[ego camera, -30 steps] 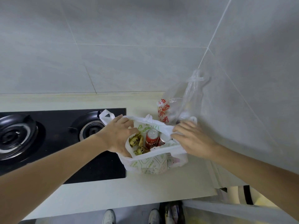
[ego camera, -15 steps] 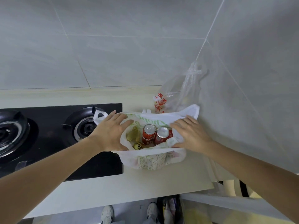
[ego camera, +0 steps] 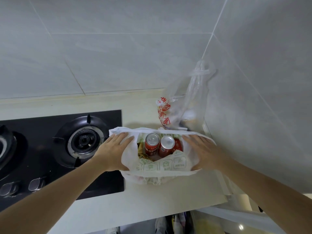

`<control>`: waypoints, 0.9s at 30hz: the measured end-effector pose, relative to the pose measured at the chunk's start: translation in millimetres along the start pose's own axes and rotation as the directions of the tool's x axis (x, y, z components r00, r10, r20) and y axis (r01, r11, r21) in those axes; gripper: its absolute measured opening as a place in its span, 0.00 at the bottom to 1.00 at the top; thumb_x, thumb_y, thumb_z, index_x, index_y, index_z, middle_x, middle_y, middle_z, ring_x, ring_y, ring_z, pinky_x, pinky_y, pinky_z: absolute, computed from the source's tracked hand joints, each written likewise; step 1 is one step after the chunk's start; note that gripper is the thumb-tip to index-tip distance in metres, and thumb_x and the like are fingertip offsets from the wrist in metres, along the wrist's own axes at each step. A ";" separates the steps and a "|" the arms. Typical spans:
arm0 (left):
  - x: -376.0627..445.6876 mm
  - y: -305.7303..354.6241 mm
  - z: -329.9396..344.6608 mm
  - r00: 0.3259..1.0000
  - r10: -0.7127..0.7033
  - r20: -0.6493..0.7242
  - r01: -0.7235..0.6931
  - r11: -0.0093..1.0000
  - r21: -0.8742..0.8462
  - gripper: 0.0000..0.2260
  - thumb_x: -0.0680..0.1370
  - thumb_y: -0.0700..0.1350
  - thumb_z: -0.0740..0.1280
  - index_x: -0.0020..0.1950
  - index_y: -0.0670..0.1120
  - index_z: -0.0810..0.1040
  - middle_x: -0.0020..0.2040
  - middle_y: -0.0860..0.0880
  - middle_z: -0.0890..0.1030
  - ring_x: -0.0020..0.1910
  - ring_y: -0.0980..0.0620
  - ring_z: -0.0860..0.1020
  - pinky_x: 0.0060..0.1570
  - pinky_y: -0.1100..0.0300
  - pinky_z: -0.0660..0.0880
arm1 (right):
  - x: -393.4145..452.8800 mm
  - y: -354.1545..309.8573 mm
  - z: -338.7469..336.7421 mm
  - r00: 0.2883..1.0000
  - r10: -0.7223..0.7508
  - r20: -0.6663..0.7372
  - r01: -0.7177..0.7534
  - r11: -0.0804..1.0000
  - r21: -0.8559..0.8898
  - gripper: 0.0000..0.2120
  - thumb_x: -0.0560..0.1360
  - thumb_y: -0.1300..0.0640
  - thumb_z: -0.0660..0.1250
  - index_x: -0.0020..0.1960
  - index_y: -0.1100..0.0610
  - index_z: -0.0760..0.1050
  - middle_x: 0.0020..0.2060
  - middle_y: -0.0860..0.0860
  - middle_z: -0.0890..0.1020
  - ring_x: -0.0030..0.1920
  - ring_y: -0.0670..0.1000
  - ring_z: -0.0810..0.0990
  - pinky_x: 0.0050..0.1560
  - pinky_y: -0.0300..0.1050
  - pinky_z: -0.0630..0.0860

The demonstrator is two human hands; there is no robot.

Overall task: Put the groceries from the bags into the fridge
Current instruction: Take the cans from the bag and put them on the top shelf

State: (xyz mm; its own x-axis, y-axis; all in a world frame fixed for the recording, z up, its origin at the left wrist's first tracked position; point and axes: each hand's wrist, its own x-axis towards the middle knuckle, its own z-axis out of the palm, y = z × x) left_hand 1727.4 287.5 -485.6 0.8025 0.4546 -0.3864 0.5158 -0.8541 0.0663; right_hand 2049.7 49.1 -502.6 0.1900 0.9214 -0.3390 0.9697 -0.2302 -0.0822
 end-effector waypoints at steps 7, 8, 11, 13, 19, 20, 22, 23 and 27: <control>38.4 6.5 -1.4 0.998 -0.059 0.031 0.063 0.989 -0.137 0.50 0.68 0.65 0.76 0.82 0.53 0.54 0.82 0.52 0.56 0.81 0.50 0.56 0.74 0.52 0.65 | 25.1 9.4 4.3 0.997 0.067 0.047 -0.058 0.983 -0.176 0.64 0.59 0.30 0.79 0.84 0.48 0.48 0.80 0.53 0.62 0.78 0.60 0.66 0.75 0.62 0.65; 38.2 7.5 -1.3 0.999 -0.048 0.018 0.051 0.985 -0.166 0.47 0.69 0.60 0.77 0.82 0.53 0.56 0.80 0.52 0.59 0.78 0.50 0.61 0.68 0.53 0.71 | 24.2 5.2 1.5 0.990 0.087 0.110 -0.069 0.985 -0.157 0.60 0.65 0.35 0.77 0.84 0.48 0.44 0.82 0.52 0.57 0.80 0.59 0.59 0.79 0.62 0.59; 30.9 7.4 -1.8 0.996 0.075 -0.055 -0.087 0.962 -0.259 0.37 0.73 0.42 0.72 0.80 0.56 0.63 0.78 0.53 0.62 0.73 0.50 0.66 0.57 0.59 0.75 | 17.1 -6.7 -5.5 0.999 0.003 0.054 0.000 0.999 -0.048 0.42 0.70 0.51 0.68 0.81 0.45 0.56 0.78 0.48 0.62 0.79 0.56 0.59 0.79 0.59 0.56; 27.0 6.9 -1.3 0.990 0.124 -0.068 -0.139 0.940 -0.312 0.30 0.75 0.38 0.67 0.76 0.56 0.71 0.79 0.52 0.62 0.77 0.49 0.62 0.65 0.56 0.71 | 10.3 -14.2 -6.4 0.970 -0.111 -0.217 0.112 0.994 -0.006 0.30 0.69 0.56 0.62 0.71 0.46 0.74 0.69 0.47 0.75 0.72 0.55 0.71 0.73 0.57 0.65; 30.3 15.7 8.6 0.994 -0.016 -0.107 -0.024 0.932 -0.363 0.17 0.85 0.55 0.60 0.55 0.50 0.87 0.78 0.52 0.66 0.77 0.50 0.60 0.65 0.49 0.71 | 11.6 -23.3 12.4 0.845 -0.197 -0.497 0.268 0.961 0.073 0.18 0.80 0.54 0.59 0.62 0.52 0.83 0.54 0.48 0.86 0.58 0.50 0.79 0.69 0.45 0.65; 30.2 17.4 10.7 0.994 -0.030 -0.106 -0.008 0.939 -0.344 0.19 0.84 0.57 0.60 0.52 0.49 0.87 0.77 0.53 0.66 0.77 0.51 0.61 0.64 0.51 0.72 | 10.4 -24.6 12.7 0.873 -0.136 -0.468 0.235 0.959 0.160 0.18 0.81 0.52 0.58 0.63 0.51 0.82 0.53 0.49 0.85 0.57 0.50 0.79 0.64 0.41 0.66; 27.7 18.7 16.0 0.994 -0.053 -0.091 0.022 0.950 -0.311 0.20 0.82 0.59 0.63 0.46 0.47 0.88 0.77 0.55 0.67 0.76 0.53 0.61 0.62 0.53 0.72 | 6.1 -26.5 11.6 0.931 0.011 -0.366 0.110 0.945 0.308 0.22 0.84 0.43 0.53 0.61 0.50 0.83 0.52 0.49 0.85 0.56 0.51 0.79 0.59 0.43 0.70; 24.9 18.9 18.4 0.996 -0.051 -0.077 0.028 0.959 -0.283 0.20 0.81 0.60 0.65 0.42 0.48 0.87 0.77 0.55 0.67 0.76 0.53 0.61 0.62 0.53 0.72 | 4.5 -25.2 13.4 0.946 0.061 -0.319 0.048 0.945 0.324 0.29 0.84 0.36 0.49 0.56 0.50 0.85 0.50 0.49 0.85 0.55 0.51 0.80 0.60 0.47 0.73; 7.5 22.0 18.8 1.000 -0.003 0.011 0.003 0.996 -0.087 0.18 0.72 0.63 0.74 0.48 0.50 0.87 0.79 0.56 0.62 0.78 0.53 0.58 0.68 0.55 0.68 | -3.6 -15.8 18.9 0.951 0.105 -0.292 -0.090 0.994 0.065 0.42 0.74 0.19 0.48 0.39 0.50 0.86 0.37 0.44 0.86 0.46 0.49 0.82 0.65 0.53 0.72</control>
State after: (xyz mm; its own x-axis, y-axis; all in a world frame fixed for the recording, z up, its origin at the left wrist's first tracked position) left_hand 1739.1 267.4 -504.4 0.7979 0.4540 -0.3966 0.5427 -0.8274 0.1447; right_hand 2030.8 43.4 -517.8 0.3276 0.9430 -0.0577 0.9365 -0.3322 -0.1125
